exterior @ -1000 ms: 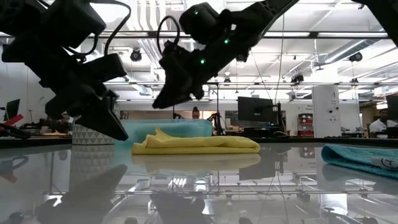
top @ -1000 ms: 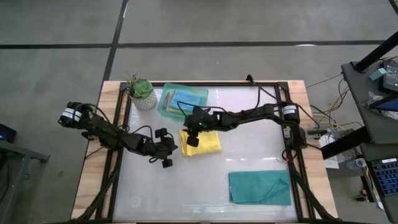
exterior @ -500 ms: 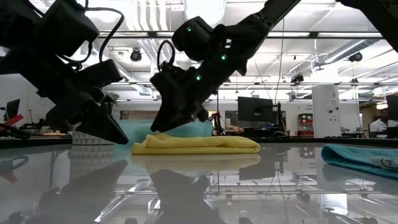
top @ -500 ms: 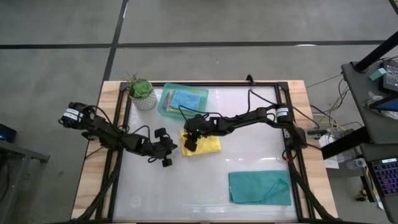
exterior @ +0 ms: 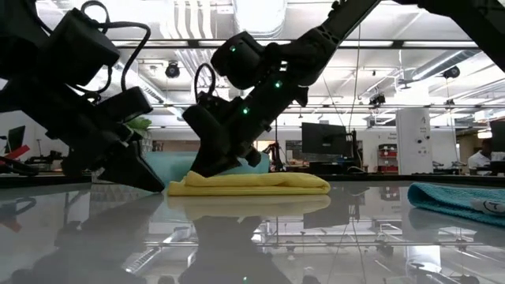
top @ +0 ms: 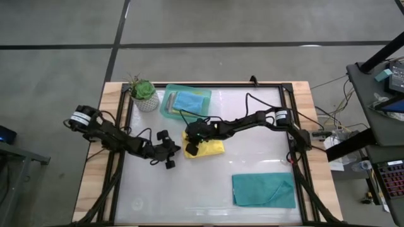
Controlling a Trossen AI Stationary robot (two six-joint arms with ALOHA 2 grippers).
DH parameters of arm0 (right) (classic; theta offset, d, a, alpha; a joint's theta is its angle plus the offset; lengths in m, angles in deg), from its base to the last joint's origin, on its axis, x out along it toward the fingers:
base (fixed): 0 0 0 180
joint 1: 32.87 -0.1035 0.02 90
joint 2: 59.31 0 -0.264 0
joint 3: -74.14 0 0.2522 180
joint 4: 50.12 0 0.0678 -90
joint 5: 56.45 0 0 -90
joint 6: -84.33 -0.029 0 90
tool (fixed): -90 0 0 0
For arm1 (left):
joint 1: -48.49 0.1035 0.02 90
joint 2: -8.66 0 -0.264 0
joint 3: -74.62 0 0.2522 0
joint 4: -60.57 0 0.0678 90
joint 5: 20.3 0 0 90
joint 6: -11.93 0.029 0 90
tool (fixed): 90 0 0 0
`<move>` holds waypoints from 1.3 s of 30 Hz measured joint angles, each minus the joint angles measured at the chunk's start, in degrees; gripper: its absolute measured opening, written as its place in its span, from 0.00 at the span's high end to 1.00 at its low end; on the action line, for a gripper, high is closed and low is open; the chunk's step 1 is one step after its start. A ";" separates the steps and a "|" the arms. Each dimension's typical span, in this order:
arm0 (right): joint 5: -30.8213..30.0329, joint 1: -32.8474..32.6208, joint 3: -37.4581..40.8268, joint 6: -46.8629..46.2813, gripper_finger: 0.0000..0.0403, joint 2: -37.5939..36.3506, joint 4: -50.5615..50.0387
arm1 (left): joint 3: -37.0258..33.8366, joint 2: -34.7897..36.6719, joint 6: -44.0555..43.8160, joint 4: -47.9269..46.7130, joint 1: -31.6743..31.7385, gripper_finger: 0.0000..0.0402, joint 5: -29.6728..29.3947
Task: Fold microfiber towels
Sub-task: Fold the yellow microfiber towel
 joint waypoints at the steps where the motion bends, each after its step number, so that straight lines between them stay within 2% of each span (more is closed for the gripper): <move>1: -0.01 0.01 -0.05 0.33 0.90 0.00 0.42 | 0.08 -0.89 0.08 1.28 0.04 0.99 -0.12; 3: -0.04 0.04 -0.12 0.93 0.96 -0.02 0.79 | 0.04 -1.97 0.50 3.20 0.09 0.99 -0.21; 7: -0.25 0.04 -0.40 1.66 0.98 -0.02 0.76 | 0.02 -2.72 1.40 4.89 0.35 0.99 -0.19; 12: -3.03 0.04 -1.65 3.38 0.98 -0.73 0.77 | -0.24 -2.66 1.36 5.07 0.52 0.99 0.00; 18: -3.60 0.06 -3.76 5.38 0.98 -1.33 -0.04 | -0.28 -2.70 1.40 5.20 0.61 0.99 0.04; 23: -2.46 0.06 -5.46 4.75 0.97 -1.96 -6.79 | -0.31 -2.70 1.68 5.29 0.60 0.99 0.01; 26: -0.74 0.04 -6.47 2.64 0.92 -2.27 -11.68 | -0.35 -2.70 2.33 5.59 0.59 0.97 -0.07; 30: 2.77 0.01 -7.14 -1.84 0.80 -2.27 -16.46 | -0.40 -2.72 2.47 6.05 0.63 0.89 -0.22; 35: 2.87 -0.68 -6.92 -3.00 0.64 -1.75 -15.49 | -0.40 -2.72 2.48 6.73 0.61 0.75 -0.37; 39: 2.77 -0.88 -7.03 -2.98 0.56 0.35 -13.80 | -0.40 -2.72 2.94 7.15 0.61 0.67 -0.37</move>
